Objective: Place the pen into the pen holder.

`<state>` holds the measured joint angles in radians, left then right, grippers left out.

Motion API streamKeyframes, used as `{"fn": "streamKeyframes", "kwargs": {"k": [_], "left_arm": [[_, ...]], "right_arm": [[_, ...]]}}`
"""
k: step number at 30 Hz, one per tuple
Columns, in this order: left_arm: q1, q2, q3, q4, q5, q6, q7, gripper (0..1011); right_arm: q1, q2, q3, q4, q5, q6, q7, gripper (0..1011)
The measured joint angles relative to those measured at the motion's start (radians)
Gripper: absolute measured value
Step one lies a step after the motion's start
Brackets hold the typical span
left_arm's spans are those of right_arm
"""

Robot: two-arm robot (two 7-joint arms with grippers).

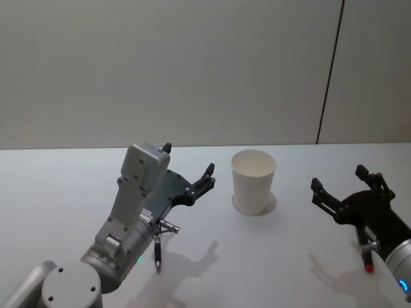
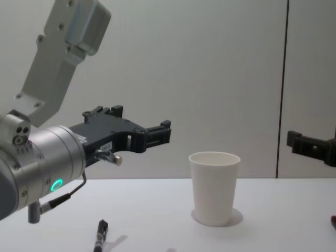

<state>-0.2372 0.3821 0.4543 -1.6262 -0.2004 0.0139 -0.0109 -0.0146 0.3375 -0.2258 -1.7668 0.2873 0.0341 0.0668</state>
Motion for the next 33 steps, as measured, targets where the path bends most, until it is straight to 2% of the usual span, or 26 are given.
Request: {"fn": "streamKeyframes", "kwargs": {"k": [33], "left_arm": [[0.000,0.000,0.000,0.000,0.000,0.000,0.000,1003]], "right_arm": [[0.000,0.000,0.000,0.000,0.000,0.000,0.000,1002]]}}
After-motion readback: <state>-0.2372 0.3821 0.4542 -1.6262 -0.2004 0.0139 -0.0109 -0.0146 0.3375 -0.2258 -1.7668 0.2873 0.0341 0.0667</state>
